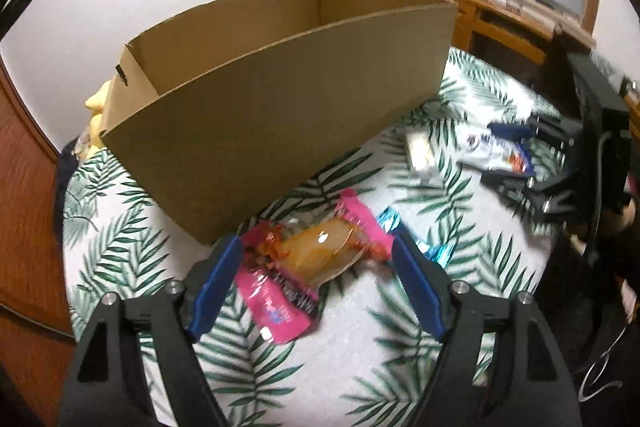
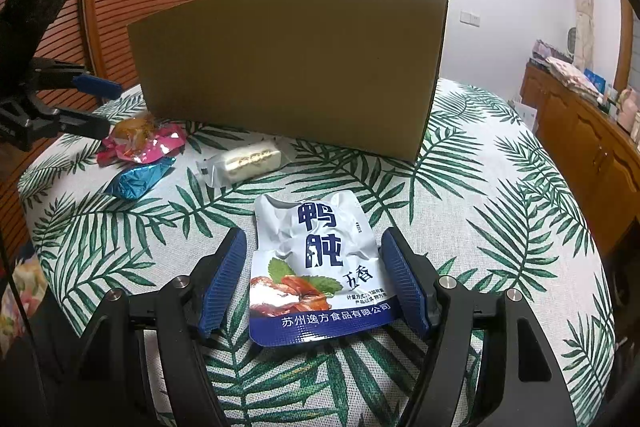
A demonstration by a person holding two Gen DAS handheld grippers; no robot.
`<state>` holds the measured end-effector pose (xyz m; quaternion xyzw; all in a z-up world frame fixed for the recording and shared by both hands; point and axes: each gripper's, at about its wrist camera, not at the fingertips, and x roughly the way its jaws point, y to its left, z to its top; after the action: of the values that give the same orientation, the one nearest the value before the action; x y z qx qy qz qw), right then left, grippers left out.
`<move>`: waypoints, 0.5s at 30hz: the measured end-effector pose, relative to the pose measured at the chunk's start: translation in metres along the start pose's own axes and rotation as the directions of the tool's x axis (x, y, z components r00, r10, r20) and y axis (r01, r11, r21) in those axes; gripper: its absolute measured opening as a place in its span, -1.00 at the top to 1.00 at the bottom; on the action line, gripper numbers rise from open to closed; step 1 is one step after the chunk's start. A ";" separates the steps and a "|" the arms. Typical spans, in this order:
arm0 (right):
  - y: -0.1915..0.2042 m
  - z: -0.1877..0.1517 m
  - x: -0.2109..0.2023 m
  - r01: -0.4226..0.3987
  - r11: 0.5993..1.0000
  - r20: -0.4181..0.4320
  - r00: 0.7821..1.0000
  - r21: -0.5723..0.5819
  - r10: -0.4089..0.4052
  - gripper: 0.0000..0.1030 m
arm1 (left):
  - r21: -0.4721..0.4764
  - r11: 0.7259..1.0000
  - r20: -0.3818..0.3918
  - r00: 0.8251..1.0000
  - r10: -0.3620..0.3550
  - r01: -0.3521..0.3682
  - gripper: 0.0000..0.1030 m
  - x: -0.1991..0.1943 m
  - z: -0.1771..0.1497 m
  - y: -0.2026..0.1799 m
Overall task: Organize snacks
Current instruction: 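Grasp the pink candy packet with the left tool while the right tool grasps the white duck-gizzard pouch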
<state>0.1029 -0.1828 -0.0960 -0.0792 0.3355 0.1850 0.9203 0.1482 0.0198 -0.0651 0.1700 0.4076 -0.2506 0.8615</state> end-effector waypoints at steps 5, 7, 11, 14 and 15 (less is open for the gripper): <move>0.000 0.000 0.000 0.000 1.000 0.000 1.000 -0.001 0.000 -0.39 | 0.048 0.999 -0.050 0.999 0.020 -0.018 -0.52 0.003 -0.008 0.001; 0.000 0.000 0.000 0.000 1.000 0.001 1.000 0.000 0.000 -0.39 | 0.063 0.998 -0.057 0.998 0.024 -0.020 -0.52 0.007 -0.008 -0.003; 0.000 -0.001 0.000 0.000 1.000 0.001 1.000 0.000 0.000 -0.39 | 0.092 0.995 -0.071 0.996 0.050 -0.043 -0.52 0.015 -0.005 -0.010; 0.000 -0.001 0.000 0.000 1.000 0.001 1.000 0.000 0.000 -0.39 | 0.117 0.990 -0.075 0.994 0.082 -0.073 -0.52 0.024 0.003 -0.017; 0.000 0.000 0.000 0.000 1.000 0.001 1.000 0.000 0.000 -0.39 | 0.120 0.990 -0.075 0.993 0.086 -0.077 -0.52 0.026 0.006 -0.018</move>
<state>0.1025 -0.1833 -0.0962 -0.0792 0.3350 0.1850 0.9205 0.1558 -0.0051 -0.0836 0.2466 0.4190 -0.2318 0.8426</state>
